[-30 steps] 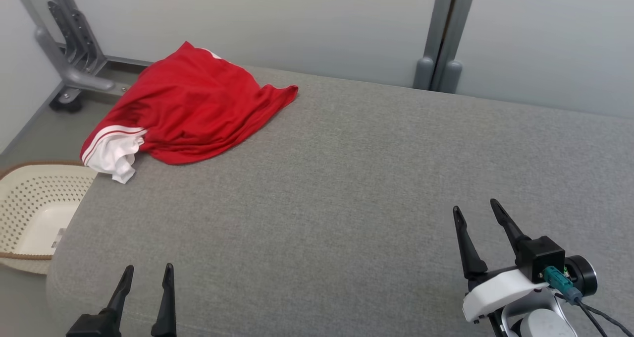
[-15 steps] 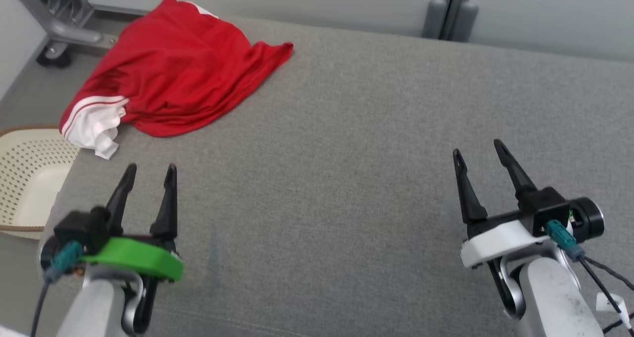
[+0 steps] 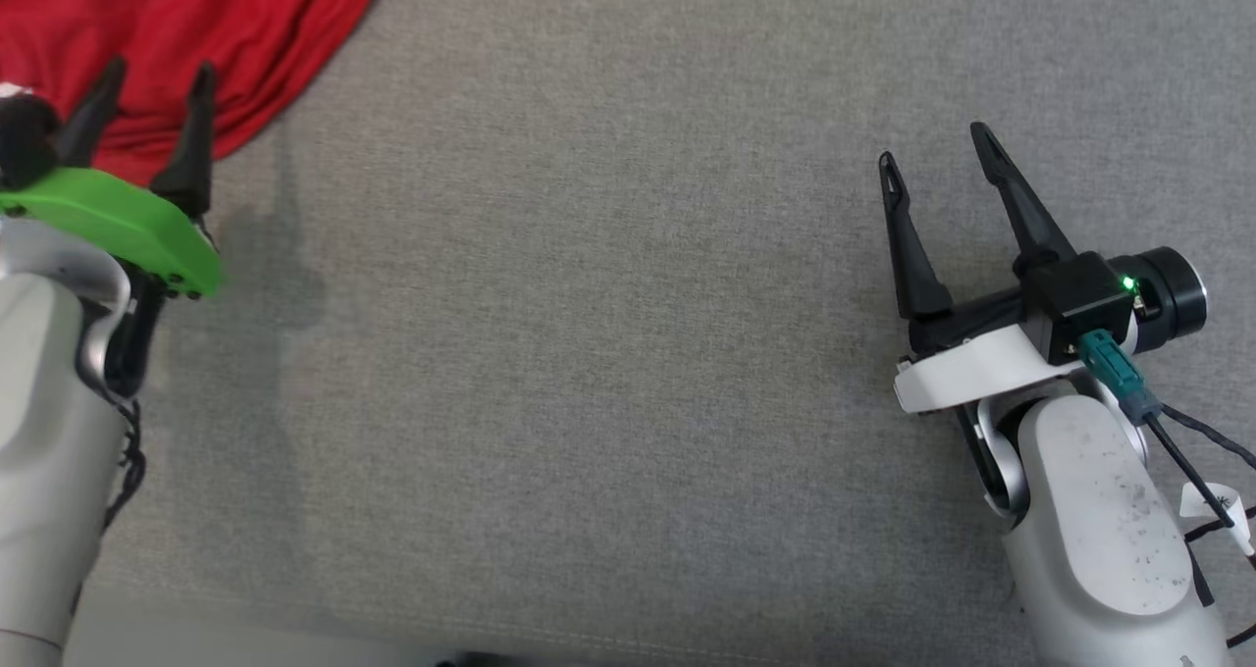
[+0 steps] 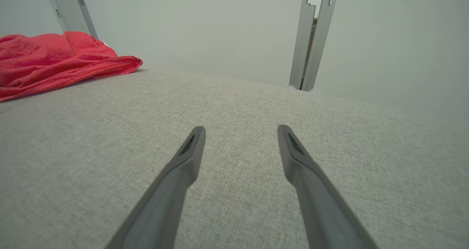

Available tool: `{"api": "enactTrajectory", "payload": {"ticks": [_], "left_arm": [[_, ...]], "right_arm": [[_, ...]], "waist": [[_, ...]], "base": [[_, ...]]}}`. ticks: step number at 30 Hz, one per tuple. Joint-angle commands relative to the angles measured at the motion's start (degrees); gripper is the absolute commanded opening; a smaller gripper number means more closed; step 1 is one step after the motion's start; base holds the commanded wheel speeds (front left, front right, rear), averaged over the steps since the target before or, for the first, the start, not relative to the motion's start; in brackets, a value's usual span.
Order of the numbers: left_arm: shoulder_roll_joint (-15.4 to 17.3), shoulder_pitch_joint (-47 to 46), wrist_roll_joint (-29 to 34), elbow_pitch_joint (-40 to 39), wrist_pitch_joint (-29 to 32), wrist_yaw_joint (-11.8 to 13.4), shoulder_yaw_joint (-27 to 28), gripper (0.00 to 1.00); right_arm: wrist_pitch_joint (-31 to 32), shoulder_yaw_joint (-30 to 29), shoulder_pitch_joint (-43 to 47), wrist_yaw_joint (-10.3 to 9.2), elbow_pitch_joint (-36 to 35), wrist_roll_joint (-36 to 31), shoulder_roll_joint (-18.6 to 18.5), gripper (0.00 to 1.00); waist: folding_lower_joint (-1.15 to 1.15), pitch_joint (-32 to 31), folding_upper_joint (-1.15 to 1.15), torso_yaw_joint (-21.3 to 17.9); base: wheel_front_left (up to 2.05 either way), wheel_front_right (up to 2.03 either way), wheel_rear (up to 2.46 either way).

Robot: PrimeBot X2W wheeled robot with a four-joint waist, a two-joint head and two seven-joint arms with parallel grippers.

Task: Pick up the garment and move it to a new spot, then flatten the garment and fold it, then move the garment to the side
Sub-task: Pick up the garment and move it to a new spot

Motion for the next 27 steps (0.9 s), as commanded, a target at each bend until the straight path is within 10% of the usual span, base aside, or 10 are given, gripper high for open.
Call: {"api": "enactTrajectory", "payload": {"ticks": [1, 8, 9, 10, 27], "left_arm": [[1.2, -2.5, -0.5, 2.6, 0.9, 0.1, -0.3, 1.00], [1.8, -7.9, -1.0, 15.4, 7.1, 0.2, -1.8, 0.98], [1.7, -8.0, -1.2, 16.2, 7.9, 0.2, -2.2, 0.36], [1.6, -8.0, -1.5, 16.9, 8.3, 0.1, -2.4, 0.00], [11.6, -4.7, -7.3, -4.0, 12.3, 0.1, -10.5, 0.00]], "right_arm": [[-0.2, 0.1, -1.3, -0.02, -0.5, -0.5, -0.2, 1.00], [0.0, -0.5, -0.5, -0.06, -0.2, -0.1, -0.5, 1.00], [0.0, -0.6, -0.1, -0.06, 0.0, 0.1, -0.5, 1.00], [0.0, -0.7, 0.3, -0.06, 0.1, 0.3, -0.5, 1.00], [-0.1, 2.0, 8.7, -0.05, 2.8, 8.4, -0.2, 1.00]], "waist": [[-0.01, 8.4, 0.00, -4.4], [-0.01, 7.5, 0.00, -5.5], [-0.01, 7.0, 0.00, -5.5], [-0.01, 6.5, 0.00, -5.6], [-0.01, -13.8, 0.00, -6.6]], "base": [[0.00, 0.00, 0.00], [0.00, 0.00, 0.00], [0.00, 0.00, 0.00], [0.00, 0.00, 0.00], [0.00, 0.00, 0.00]]}}
